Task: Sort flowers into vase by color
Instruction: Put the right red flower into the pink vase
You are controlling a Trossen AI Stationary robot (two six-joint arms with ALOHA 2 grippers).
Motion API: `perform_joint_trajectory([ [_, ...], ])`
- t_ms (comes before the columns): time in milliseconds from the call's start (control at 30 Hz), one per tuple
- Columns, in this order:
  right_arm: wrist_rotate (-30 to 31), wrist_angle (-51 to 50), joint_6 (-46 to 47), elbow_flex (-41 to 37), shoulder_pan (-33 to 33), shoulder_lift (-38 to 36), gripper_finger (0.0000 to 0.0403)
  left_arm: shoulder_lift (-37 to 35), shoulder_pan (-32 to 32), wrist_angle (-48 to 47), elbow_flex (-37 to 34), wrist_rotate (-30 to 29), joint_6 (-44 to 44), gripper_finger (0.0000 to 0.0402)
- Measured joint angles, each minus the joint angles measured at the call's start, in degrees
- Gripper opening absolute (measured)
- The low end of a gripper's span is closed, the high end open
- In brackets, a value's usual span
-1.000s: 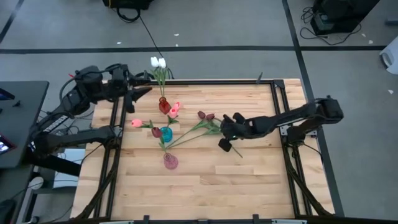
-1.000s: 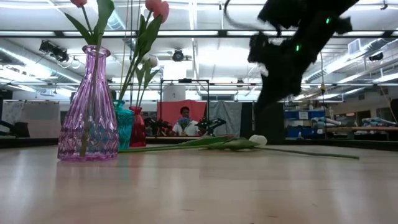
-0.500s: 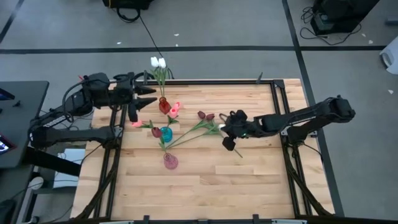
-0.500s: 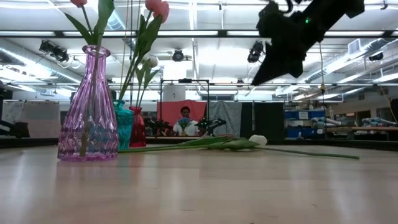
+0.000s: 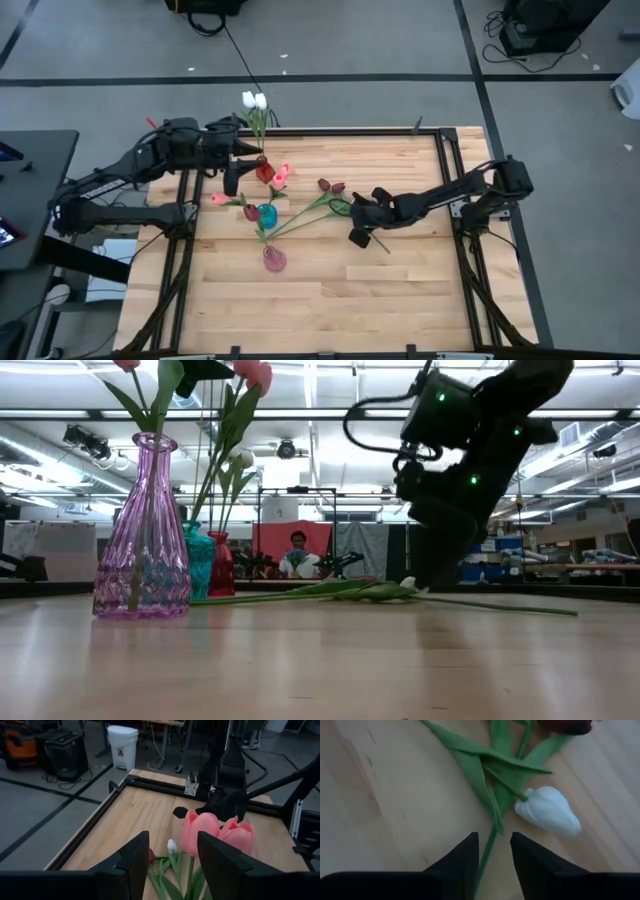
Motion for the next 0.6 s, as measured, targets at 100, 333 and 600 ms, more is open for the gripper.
perform_joint_trajectory([
  [100,-1.3,0.7,-0.6,0.0,-1.0,2.2,0.0129,0.8,0.0,0.1,0.0,0.0,0.4,0.0172],
  [333,-1.9,1.4,-2.7,0.3,-1.8,5.1,0.0098,0.7,0.0,0.2,0.0,0.0,1.4,0.0172],
  [600,-1.3,-1.1,-1.4,-0.1,-1.9,2.0,0.0016,0.6,0.0,0.7,0.0,0.4,1.4,0.0172],
])
